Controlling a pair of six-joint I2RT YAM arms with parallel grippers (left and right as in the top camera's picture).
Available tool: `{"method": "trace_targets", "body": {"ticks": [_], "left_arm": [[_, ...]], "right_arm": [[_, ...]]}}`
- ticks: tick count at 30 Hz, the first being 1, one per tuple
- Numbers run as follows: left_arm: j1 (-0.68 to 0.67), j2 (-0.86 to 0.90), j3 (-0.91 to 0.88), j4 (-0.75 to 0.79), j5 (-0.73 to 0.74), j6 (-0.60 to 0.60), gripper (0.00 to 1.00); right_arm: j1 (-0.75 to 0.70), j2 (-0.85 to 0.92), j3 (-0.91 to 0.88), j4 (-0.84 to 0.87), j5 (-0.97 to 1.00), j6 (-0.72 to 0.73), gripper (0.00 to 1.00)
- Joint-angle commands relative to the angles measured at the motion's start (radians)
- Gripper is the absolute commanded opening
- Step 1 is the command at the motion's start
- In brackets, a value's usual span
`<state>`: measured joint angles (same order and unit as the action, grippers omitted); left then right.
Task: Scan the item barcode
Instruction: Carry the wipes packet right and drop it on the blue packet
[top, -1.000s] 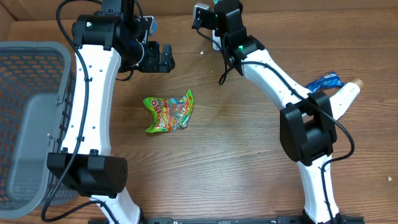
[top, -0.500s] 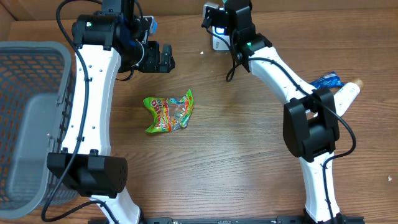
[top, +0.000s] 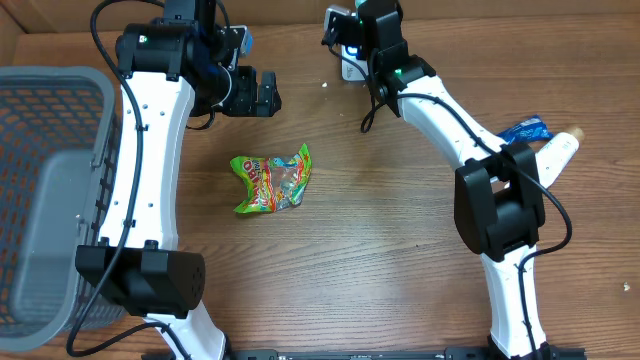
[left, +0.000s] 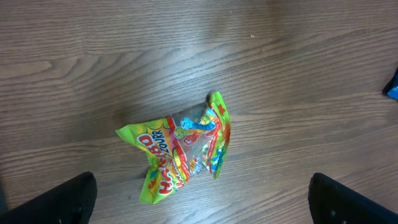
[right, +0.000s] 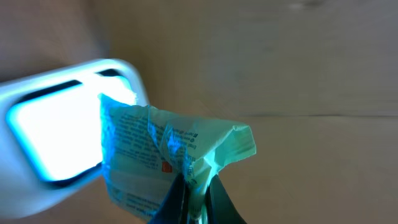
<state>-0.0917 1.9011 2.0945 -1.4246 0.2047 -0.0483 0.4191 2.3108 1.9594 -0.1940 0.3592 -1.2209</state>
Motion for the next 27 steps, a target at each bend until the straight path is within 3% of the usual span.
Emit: {"method": "trace_targets", "body": {"ticks": [1,5,10,17,21,27], "left_arm": [[-0.007,-0.005,0.017,0.000,-0.003,0.019,1.00],[-0.007,-0.005,0.017,0.000,-0.003,0.019,1.00],[-0.007,-0.005,0.017,0.000,-0.003,0.019,1.00],[-0.007,-0.005,0.017,0.000,-0.003,0.019,1.00],[-0.007,-0.005,0.017,0.000,-0.003,0.019,1.00],[-0.007,-0.005,0.017,0.000,-0.003,0.019,1.00]], "right_arm": [[0.018,-0.191,0.004,-0.104,-0.068,0.199,0.04],[0.018,-0.364,0.005,-0.323,-0.124,0.433,0.04],[-0.020,-0.571,0.005,-0.671,-0.312,0.992,0.04],[-0.174,-0.636,0.002,-1.025,-0.346,1.514,0.04],[-0.319,-0.621,-0.070,-1.101,-0.347,1.634,0.04],[-0.562,-0.603,-0.300,-0.961,-0.433,1.667,0.04]]}}
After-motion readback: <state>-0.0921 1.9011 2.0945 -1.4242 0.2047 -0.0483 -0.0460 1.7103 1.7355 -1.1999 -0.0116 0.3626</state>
